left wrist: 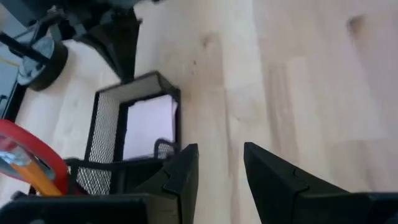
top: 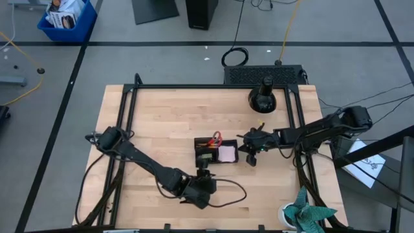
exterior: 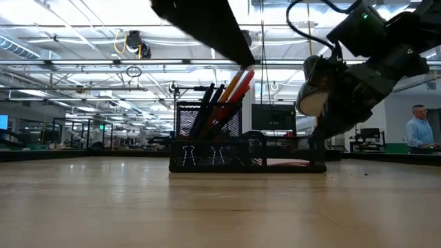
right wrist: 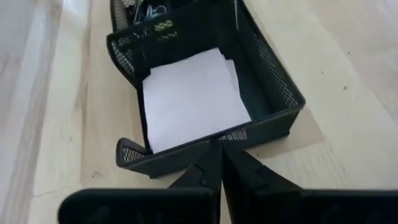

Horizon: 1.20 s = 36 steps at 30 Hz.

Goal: Pick and place office supplies into organizer
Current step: Adjust the black desk organizer

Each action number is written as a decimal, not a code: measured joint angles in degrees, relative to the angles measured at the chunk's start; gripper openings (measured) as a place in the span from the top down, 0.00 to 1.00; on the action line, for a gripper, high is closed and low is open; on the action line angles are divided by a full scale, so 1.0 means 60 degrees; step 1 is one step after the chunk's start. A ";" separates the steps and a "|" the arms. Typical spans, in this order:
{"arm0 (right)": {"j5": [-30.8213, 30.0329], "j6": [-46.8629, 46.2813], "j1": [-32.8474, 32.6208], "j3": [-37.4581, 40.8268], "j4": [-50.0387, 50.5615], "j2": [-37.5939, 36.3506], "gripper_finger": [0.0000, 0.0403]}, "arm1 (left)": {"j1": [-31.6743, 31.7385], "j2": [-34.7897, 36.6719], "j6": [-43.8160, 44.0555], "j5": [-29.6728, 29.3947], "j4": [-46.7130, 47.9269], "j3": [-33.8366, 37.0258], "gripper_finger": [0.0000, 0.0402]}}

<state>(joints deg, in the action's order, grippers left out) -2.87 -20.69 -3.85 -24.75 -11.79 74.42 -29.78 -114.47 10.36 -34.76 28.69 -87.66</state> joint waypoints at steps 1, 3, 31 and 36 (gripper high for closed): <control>0.0004 0.0041 -0.0005 -0.0002 0.0012 -0.0094 1.00 | -0.0041 0.0054 0.0011 -0.0002 -0.0030 0.0000 0.67; 0.0010 0.0036 -0.0005 -0.0004 0.0185 -0.0284 1.00 | -0.0151 0.0254 0.0086 -0.0158 -0.0010 -0.0007 0.67; -0.0021 -0.0543 -0.1317 -0.0004 -0.0605 0.0282 1.00 | -0.1127 0.1113 0.0872 -0.1727 0.0032 -0.0007 0.67; 0.0026 -0.0453 -0.1365 0.0000 -0.0493 0.0108 1.00 | -0.1212 0.1113 0.0867 -0.1721 -0.0001 -0.0004 0.67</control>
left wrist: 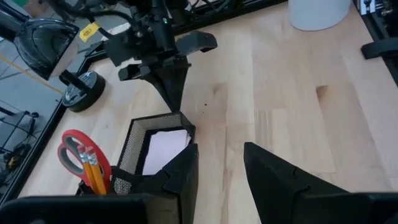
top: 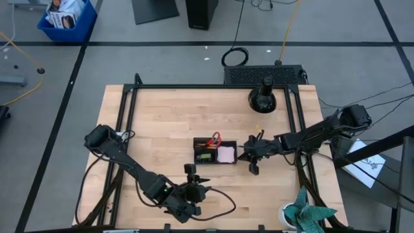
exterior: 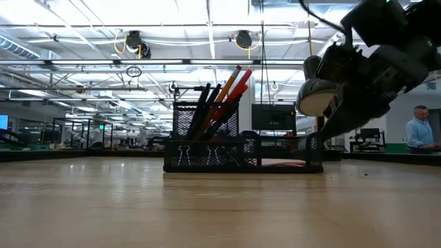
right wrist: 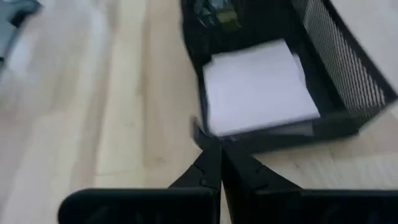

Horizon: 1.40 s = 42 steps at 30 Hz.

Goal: Pick and place office supplies into organizer
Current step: Adjust the black desk organizer, then return to Home Position

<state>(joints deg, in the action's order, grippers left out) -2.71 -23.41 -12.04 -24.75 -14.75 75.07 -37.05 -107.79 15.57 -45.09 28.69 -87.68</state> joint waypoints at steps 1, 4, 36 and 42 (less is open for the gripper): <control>-0.0002 0.0065 -0.0037 0.0002 -0.0020 -0.0117 1.00 | -0.0024 0.0000 -0.0021 0.0001 -0.0025 0.0000 0.67; -0.0009 0.0354 -0.0162 0.0000 -0.0043 -0.0614 1.00 | -0.0014 0.0000 -0.0019 0.0087 0.0003 0.0000 0.67; -0.0034 0.4612 -0.0243 -0.0739 0.3869 -0.5994 1.00 | 0.2627 0.5742 -0.6190 0.4441 -0.2246 0.3160 1.00; -0.0034 0.4455 -0.0140 -0.0700 0.3746 -0.5997 1.00 | 0.3739 0.8021 -0.5124 0.6385 -0.5625 0.6494 1.00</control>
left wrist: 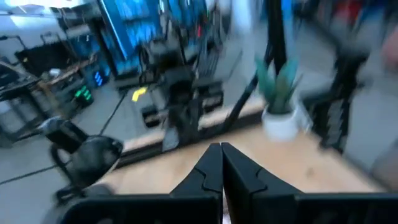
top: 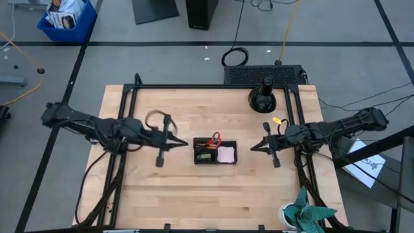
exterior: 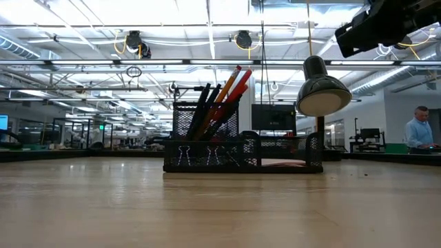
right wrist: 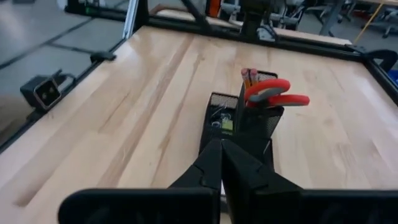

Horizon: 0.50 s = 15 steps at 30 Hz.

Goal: Pick and place office supplies into organizer
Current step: Return to Home Position

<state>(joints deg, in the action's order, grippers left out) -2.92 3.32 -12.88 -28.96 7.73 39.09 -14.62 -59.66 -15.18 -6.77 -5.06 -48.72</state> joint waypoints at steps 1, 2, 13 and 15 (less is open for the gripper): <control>0.0000 -0.0074 0.0022 0.0082 -0.0188 -0.0002 1.00 | 0.0176 0.0280 0.0350 0.0380 -0.0792 0.0633 1.00; 0.0002 -0.0161 0.0032 0.0213 -0.0436 -0.0019 1.00 | 0.0319 0.0489 0.0693 0.0660 -0.1594 0.1205 1.00; 0.0537 -0.0777 0.0981 0.2386 -0.3446 -0.1432 1.00 | -0.0121 0.1795 0.1163 -0.0062 -0.4618 0.4937 1.00; 0.0967 -0.1052 0.1331 0.2606 -0.3464 -0.1789 1.00 | -0.0280 0.1847 0.0975 -0.0409 -0.4984 0.5242 1.00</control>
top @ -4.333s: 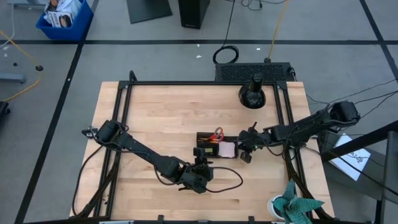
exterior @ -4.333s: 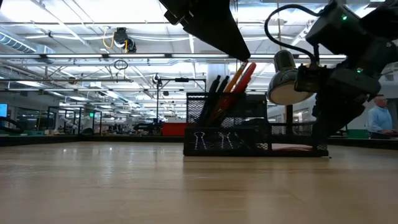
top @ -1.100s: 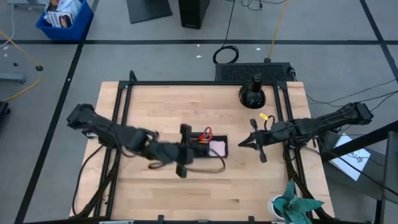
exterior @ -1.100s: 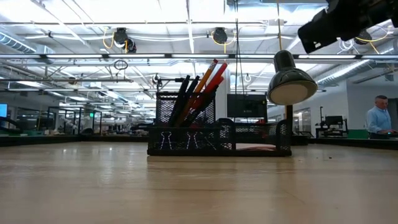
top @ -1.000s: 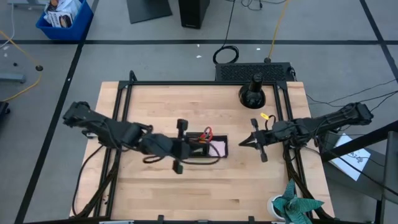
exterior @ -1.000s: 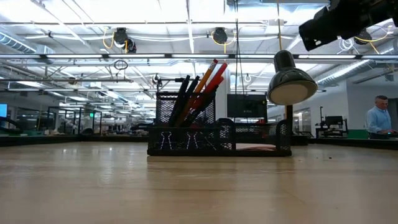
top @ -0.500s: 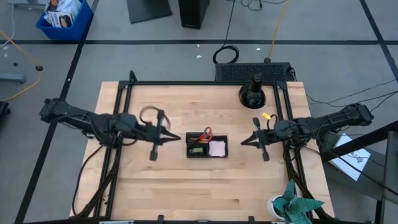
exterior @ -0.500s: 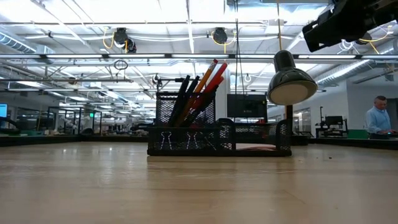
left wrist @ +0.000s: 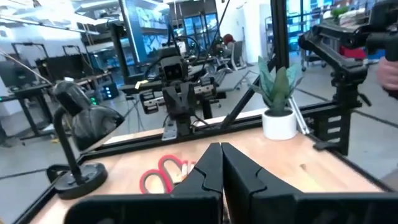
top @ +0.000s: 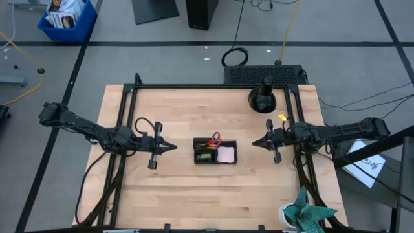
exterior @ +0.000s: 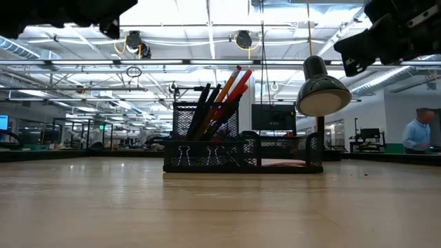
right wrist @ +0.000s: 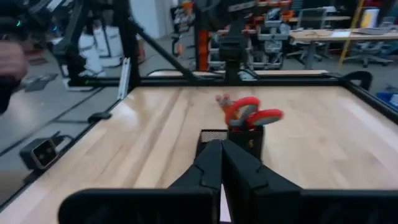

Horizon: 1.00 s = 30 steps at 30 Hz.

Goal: Pick and place office supplies into organizer
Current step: Return to Home Position

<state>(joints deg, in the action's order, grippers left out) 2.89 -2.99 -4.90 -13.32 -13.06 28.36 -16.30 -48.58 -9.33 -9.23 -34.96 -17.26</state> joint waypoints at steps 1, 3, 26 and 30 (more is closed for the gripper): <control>0.0063 -0.0104 0.0146 0.0083 0.0004 -0.0162 1.00 | -0.0049 0.0058 -0.0111 -0.0116 -0.0107 0.0147 1.00; 0.0060 -0.0178 0.0384 0.0232 0.0080 -0.0479 1.00 | -0.0122 0.0126 -0.0253 -0.0210 -0.0345 0.0386 1.00; 0.0258 -0.0391 0.1127 0.0961 -0.0116 -0.1729 1.00 | 0.1365 0.1047 0.0361 0.0731 -0.2238 0.2770 1.00; 0.0218 -0.0378 0.1127 0.0961 0.0193 -0.2401 1.00 | 0.1220 0.1799 -0.0046 0.0566 -0.1648 0.2611 1.00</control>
<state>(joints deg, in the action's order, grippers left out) 4.19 -5.25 1.87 -7.55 -11.90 13.95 -8.98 -37.78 -9.61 -5.83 -44.85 -1.60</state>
